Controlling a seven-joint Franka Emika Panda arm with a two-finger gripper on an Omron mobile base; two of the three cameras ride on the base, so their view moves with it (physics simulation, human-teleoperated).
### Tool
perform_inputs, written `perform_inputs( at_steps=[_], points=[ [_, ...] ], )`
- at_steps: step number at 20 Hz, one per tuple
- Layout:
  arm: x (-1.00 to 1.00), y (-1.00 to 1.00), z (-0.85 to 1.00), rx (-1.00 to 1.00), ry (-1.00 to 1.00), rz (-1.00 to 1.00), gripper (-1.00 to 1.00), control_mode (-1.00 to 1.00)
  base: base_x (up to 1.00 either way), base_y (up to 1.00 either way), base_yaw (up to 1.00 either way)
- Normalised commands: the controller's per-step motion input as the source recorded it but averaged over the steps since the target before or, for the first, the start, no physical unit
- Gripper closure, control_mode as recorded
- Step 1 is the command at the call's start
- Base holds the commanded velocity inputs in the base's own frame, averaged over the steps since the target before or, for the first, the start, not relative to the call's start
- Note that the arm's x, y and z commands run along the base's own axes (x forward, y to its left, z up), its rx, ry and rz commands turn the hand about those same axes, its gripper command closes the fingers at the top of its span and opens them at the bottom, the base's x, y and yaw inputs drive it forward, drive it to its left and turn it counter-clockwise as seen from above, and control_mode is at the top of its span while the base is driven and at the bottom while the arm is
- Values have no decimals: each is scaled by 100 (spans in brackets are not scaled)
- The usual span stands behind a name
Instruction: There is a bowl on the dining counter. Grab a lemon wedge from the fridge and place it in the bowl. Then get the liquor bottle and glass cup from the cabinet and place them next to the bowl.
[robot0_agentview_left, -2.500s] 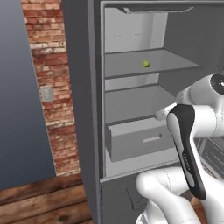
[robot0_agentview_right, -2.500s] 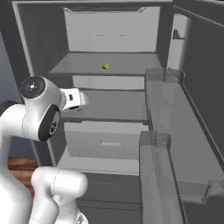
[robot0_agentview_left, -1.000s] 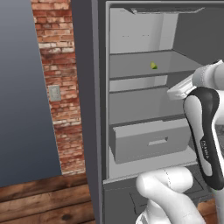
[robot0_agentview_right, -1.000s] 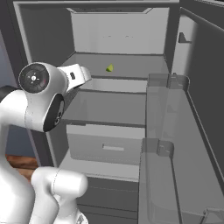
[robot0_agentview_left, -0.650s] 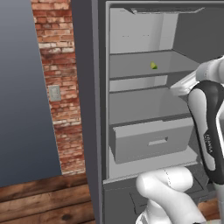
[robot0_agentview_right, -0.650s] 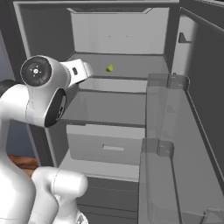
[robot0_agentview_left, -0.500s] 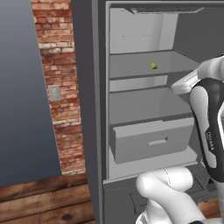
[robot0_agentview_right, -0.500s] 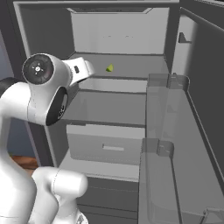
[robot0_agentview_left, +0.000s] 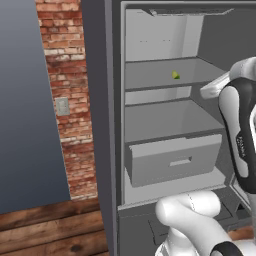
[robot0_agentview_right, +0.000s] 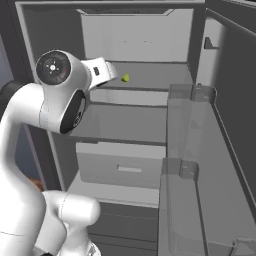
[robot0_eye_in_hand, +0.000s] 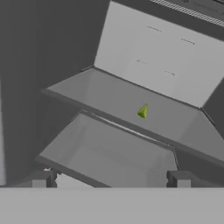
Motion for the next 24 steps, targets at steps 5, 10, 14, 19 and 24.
perform_inputs(
  at_steps=[5,10,14,19,24],
  points=[
    [11,-2,1,0,0,-5,-100,-100,0,0,0],
    [5,0,0,0,0,-1,-100,-100,0,0,0],
    [26,0,0,1,0,-9,-100,-100,0,0,0],
    [51,7,0,0,0,-20,-100,-100,0,0,0],
    [39,9,-14,5,0,-19,-100,-100,0,0,0]
  ],
)
